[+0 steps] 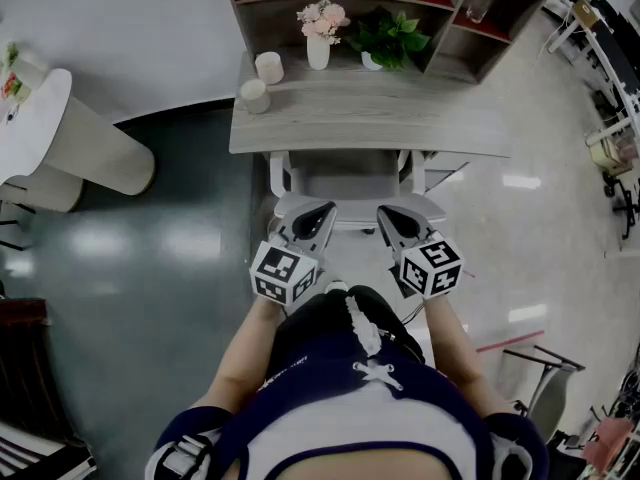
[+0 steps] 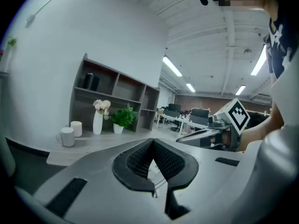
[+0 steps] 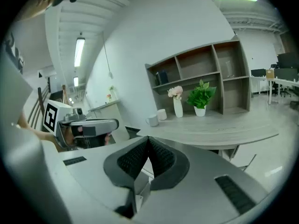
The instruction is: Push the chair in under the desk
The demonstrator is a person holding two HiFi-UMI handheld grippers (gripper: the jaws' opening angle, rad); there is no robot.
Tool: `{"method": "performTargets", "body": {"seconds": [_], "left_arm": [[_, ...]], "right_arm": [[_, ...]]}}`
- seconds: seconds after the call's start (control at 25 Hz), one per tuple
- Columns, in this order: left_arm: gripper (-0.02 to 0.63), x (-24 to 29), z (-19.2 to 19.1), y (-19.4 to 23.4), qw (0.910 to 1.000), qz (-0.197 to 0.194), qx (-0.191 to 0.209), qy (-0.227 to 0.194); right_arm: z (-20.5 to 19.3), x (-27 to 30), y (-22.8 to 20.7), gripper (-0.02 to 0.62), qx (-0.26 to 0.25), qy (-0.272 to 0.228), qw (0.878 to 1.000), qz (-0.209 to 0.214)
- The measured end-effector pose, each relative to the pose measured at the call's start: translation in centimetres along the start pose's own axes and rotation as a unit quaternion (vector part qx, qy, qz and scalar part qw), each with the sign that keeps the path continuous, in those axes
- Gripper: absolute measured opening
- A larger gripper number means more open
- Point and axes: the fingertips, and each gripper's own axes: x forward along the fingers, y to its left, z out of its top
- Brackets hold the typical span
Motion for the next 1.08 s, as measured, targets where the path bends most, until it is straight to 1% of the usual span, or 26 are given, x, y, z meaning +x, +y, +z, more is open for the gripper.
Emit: {"method": "performTargets", "body": {"seconds": [0.12,0.4,0.52,0.64,0.8,1.08], "left_arm": [[0.009,-0.3,-0.3,-0.8,1.0000,0.006,-0.001,0.006],[0.009,-0.8,-2.3,-2.7,0.9995,-0.015,-0.007,0.027],[0.009,-1.1,-3.1,-2.7,0.9993,-0.014,-0.007,0.034],[0.009,-1.3,-3.9,-2.4,0.9991,-0.009,-0.008,0.040],[0.009,-1.4,-4.0,-2.4,0.9990,-0.008,-0.011,0.042],[0.009,-0.9,-4.4,-2.7,0.9988,-0.008,0.000,0.048]], "right_arm": [[0.1,-0.3,1.7,0.009,0.014,-0.010,1.000,0.011],[-1.1,-0.2,3.0,0.009,0.011,0.003,1.000,-0.002],[-1.2,0.1,3.4,0.009,0.007,0.007,1.000,-0.006],[-1.5,0.4,4.1,0.009,-0.002,0.017,1.000,0.001],[-1.8,0.4,4.3,0.009,-0.011,0.027,1.000,0.004],[-1.9,0.5,3.8,0.009,-0.008,0.023,1.000,0.008]]}}
